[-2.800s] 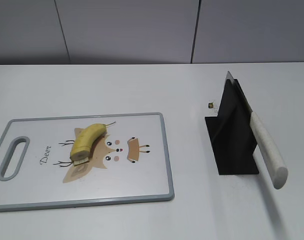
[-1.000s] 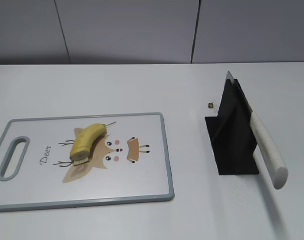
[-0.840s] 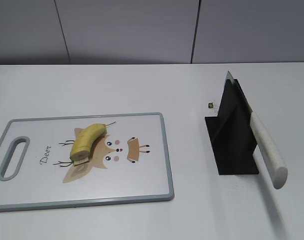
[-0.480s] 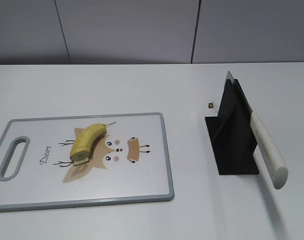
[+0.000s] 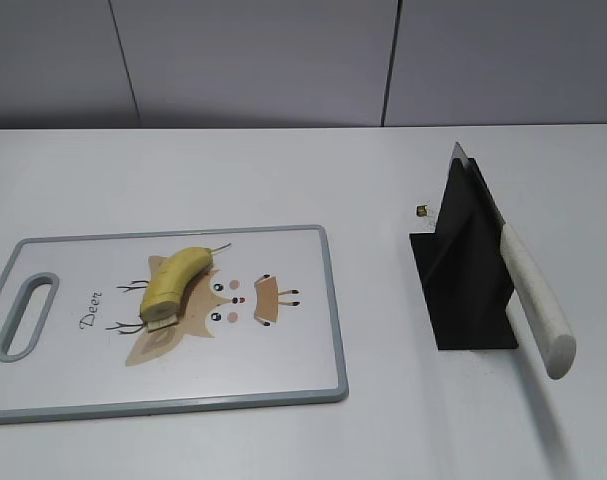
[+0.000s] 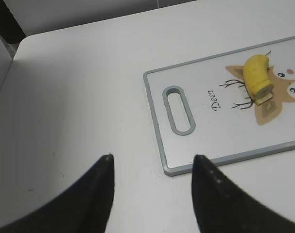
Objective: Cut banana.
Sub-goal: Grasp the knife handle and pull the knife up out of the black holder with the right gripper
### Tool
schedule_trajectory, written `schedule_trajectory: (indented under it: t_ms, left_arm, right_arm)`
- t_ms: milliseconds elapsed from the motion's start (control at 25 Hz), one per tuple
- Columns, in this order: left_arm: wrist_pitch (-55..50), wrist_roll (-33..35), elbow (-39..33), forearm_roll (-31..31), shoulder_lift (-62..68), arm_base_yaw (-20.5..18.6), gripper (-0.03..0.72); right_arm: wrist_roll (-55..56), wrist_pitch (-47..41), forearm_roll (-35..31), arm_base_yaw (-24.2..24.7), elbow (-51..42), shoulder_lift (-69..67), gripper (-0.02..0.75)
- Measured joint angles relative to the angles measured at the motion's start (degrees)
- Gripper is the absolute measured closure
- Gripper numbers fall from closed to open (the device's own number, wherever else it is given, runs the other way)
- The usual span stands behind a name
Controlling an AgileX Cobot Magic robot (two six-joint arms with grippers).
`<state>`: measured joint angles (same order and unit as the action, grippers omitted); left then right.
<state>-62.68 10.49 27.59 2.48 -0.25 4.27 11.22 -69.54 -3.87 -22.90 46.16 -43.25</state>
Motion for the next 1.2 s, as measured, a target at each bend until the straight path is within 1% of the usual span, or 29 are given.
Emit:
schedule_trajectory:
  t_ms: [240, 360, 680, 1200]
  left_arm:
    - [0.0, 0.0, 0.0, 0.0, 0.0, 0.0, 0.190]
    - [0.0, 0.0, 0.0, 0.0, 0.0, 0.0, 0.190]
    - [0.0, 0.0, 0.0, 0.0, 0.0, 0.0, 0.190]
    - [0.0, 0.0, 0.0, 0.0, 0.0, 0.0, 0.190]
  right_arm:
    - [3.2, -0.1, 0.4, -5.9, 2.3, -6.7, 0.145]
    - [4.0, 0.0, 0.4, -7.2, 4.4, -9.7, 0.145]
    - [7.7, 6.0, -0.1, -7.4, 7.3, -20.1, 0.145]
    - [10.5, 10.7, 0.2, -7.4, 8.8, -36.2, 0.155]
